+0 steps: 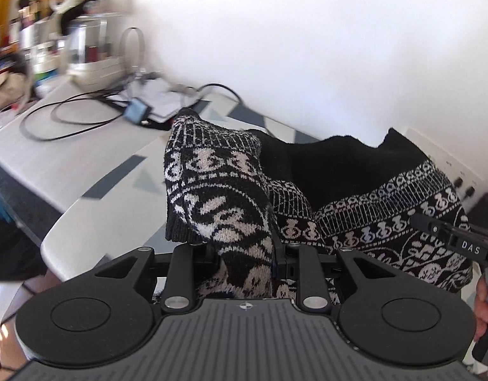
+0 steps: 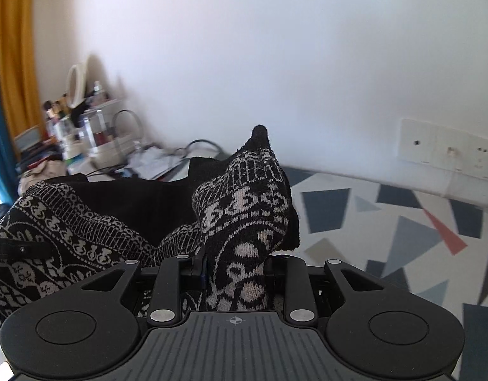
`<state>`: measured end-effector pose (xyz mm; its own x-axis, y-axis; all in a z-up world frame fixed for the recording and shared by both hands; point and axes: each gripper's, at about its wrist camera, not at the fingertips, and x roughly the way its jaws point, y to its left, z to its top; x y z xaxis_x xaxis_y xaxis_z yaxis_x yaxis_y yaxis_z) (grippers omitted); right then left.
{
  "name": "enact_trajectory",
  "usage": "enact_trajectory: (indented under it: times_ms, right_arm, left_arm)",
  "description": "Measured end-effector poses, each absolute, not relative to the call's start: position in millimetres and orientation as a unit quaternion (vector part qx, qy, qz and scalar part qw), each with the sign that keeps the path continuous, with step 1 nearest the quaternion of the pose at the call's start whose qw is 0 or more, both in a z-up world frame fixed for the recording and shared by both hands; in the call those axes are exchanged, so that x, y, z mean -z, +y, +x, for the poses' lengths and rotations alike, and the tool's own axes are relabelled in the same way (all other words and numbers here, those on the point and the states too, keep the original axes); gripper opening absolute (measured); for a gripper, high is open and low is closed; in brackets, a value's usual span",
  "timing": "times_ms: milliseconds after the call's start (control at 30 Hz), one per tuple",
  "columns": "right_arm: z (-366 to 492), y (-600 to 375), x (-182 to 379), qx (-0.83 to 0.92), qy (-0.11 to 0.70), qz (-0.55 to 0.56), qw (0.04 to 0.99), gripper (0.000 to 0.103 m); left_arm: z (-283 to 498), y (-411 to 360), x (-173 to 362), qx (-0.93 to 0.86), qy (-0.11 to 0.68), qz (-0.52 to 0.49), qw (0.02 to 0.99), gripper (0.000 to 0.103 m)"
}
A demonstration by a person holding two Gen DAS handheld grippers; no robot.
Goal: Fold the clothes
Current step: 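Lift the folded sweater with both grippers and carry it toward the tan chair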
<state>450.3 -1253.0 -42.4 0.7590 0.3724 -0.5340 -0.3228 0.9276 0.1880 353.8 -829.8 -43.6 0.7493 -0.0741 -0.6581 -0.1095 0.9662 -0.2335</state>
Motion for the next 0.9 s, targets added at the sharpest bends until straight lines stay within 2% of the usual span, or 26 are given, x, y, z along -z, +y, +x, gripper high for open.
enact_trajectory:
  times_ms: [367,900]
  right_arm:
    - [384.9,-1170.6,6.3,-0.316,0.291,0.019,0.903,0.024]
    - [286.4,-965.9,-18.4,-0.351,0.291,-0.020,0.890,0.024]
  left_arm:
    - [259.0,-797.9,18.9,-0.134,0.325,-0.173,0.920,0.026]
    - [165.1,-632.3,12.2,-0.156,0.299,-0.152,0.929,0.026]
